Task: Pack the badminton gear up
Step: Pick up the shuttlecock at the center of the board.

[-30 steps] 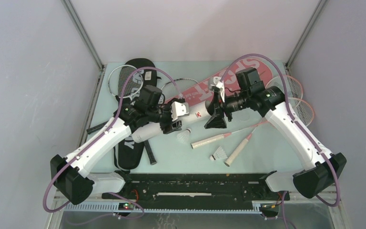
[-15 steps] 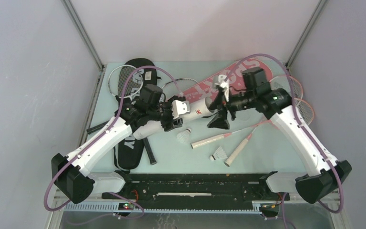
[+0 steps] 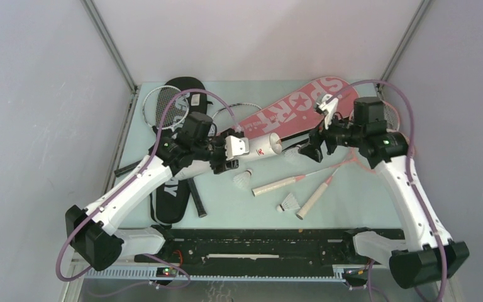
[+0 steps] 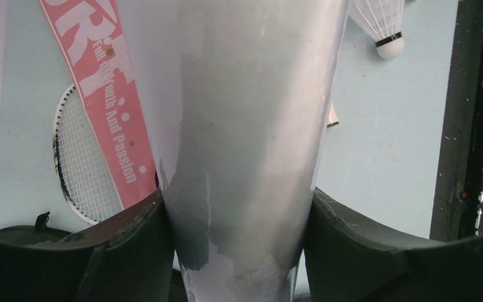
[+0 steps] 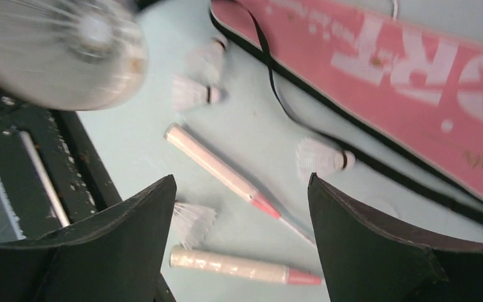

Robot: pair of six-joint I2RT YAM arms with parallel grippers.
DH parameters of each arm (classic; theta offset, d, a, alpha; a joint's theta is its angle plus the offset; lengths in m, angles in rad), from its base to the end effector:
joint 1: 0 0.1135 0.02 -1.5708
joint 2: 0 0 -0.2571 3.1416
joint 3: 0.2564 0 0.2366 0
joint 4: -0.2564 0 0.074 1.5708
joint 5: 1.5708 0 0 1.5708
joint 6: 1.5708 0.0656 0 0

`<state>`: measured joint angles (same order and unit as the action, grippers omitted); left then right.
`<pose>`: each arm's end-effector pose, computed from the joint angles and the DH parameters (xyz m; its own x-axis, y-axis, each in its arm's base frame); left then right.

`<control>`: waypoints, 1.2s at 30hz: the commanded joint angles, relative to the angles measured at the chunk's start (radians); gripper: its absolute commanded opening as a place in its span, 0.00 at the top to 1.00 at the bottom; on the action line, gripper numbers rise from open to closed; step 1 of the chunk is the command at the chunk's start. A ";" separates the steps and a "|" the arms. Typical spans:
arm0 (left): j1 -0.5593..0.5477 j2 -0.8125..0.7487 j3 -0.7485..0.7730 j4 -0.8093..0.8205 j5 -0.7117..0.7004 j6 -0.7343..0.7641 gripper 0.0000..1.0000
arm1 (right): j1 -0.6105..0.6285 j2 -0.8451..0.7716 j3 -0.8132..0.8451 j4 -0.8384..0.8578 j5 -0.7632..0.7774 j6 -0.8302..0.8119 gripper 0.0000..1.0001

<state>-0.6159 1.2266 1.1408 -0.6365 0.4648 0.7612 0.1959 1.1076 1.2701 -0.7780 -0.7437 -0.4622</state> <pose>0.2001 -0.1776 0.3080 0.1549 0.6458 -0.7476 0.9449 0.1242 0.3030 0.2082 0.0866 0.3691 -0.2012 -0.3745 -0.9051 -0.8661 0.4997 -0.0142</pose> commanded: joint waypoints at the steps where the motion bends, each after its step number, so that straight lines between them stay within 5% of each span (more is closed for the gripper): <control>1: 0.001 -0.056 -0.026 -0.021 0.049 0.065 0.38 | -0.004 0.075 -0.076 0.094 0.197 0.030 0.16; 20: 0.007 -0.096 -0.049 -0.052 0.046 0.087 0.38 | 0.171 0.501 -0.145 0.326 0.707 0.101 0.26; 36: 0.009 -0.101 -0.047 -0.051 0.048 0.086 0.38 | 0.217 0.643 -0.106 0.374 0.830 0.075 0.56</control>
<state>-0.6128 1.1587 1.1030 -0.7132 0.4862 0.8234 0.4080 1.7424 1.1248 -0.4427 0.0502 -0.3801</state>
